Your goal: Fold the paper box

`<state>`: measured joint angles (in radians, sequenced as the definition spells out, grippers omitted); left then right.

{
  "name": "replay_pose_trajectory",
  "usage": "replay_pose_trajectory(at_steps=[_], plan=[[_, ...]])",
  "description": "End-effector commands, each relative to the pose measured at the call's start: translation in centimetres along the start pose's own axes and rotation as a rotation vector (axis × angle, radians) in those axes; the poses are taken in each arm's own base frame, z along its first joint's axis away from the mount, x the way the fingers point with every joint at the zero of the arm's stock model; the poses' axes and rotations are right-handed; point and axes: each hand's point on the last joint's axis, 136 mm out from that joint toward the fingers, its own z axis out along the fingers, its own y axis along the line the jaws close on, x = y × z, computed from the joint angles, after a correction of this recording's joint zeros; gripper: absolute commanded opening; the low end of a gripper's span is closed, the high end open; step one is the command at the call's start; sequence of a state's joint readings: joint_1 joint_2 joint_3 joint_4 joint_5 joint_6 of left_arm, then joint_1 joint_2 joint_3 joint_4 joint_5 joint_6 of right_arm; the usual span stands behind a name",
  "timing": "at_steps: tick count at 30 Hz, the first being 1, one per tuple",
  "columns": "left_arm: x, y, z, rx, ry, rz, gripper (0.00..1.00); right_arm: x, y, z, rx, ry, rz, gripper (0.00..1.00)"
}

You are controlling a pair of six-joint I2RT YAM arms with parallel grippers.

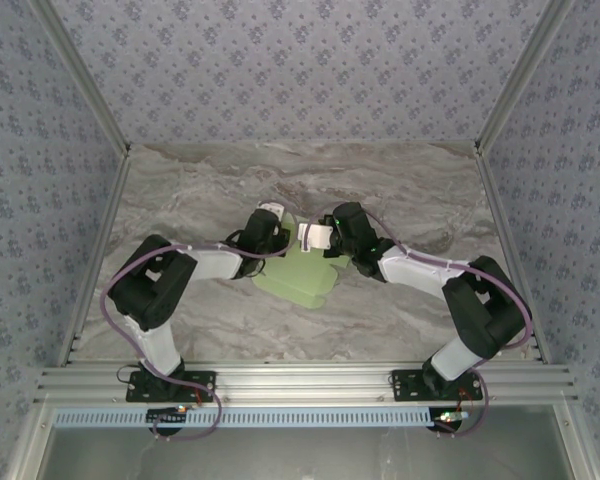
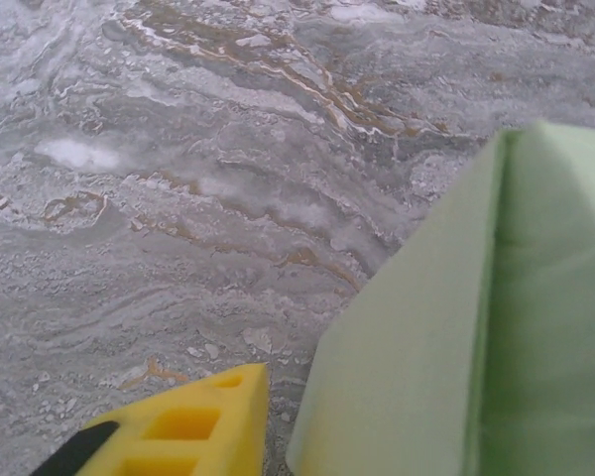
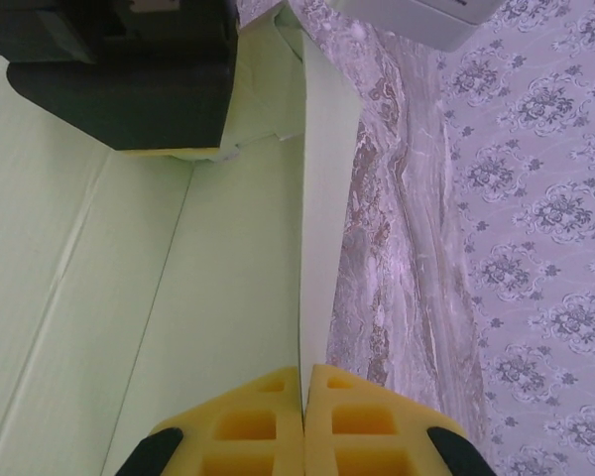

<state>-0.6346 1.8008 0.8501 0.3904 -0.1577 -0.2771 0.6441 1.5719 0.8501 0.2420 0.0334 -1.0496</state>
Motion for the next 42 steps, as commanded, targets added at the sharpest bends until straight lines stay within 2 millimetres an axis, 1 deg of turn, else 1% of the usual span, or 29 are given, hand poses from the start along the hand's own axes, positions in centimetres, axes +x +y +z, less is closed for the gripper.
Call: replay_pose_trajectory(at_steps=[1,3,8,14,17,19,21,24,29,32,38,42], plan=[[-2.9,0.5,-0.7,0.046,-0.13,-0.021,0.35,-0.5,2.2,-0.5,-0.107,-0.03,0.002,0.0],[-3.2,0.3,-0.9,0.087,-0.135,-0.008,0.36,-0.5,2.3,-0.5,-0.11,-0.027,0.002,0.0],[-3.7,0.3,-1.5,0.133,-0.151,0.027,0.35,-0.2,2.3,-0.5,-0.114,-0.022,0.004,0.0],[-4.1,0.8,-2.4,0.157,-0.181,0.026,0.29,-0.2,2.5,-0.4,-0.121,-0.017,0.005,0.0],[-4.2,1.2,-2.3,0.144,-0.177,0.018,0.27,-0.3,2.6,-0.4,-0.124,-0.021,0.004,0.0],[-4.1,1.7,-2.0,0.113,-0.169,-0.002,0.25,-0.4,2.6,-0.5,-0.126,-0.023,0.004,0.0],[-3.8,3.1,-1.7,0.033,-0.153,-0.049,0.22,-0.6,2.7,-0.6,-0.131,-0.03,0.002,0.0],[-3.3,4.9,-1.3,-0.062,-0.131,-0.122,0.2,-1.1,2.8,-0.8,-0.134,-0.044,-0.004,0.0],[-2.3,6.4,-0.6,-0.159,-0.086,-0.146,0.19,-1.7,2.8,-1.2,-0.135,-0.063,-0.014,0.0],[-1.9,6.8,-0.5,-0.207,-0.066,-0.127,0.19,-1.9,2.6,-1.4,-0.129,-0.072,-0.012,0.0],[-1.1,6.7,-0.1,-0.262,-0.021,-0.039,0.21,-2.7,1.6,-1.9,-0.112,-0.111,0.021,0.0],[-0.9,6.8,-0.3,-0.312,-0.02,0.0,0.22,-3.1,1.0,-2.4,-0.098,-0.131,0.04,0.0]])
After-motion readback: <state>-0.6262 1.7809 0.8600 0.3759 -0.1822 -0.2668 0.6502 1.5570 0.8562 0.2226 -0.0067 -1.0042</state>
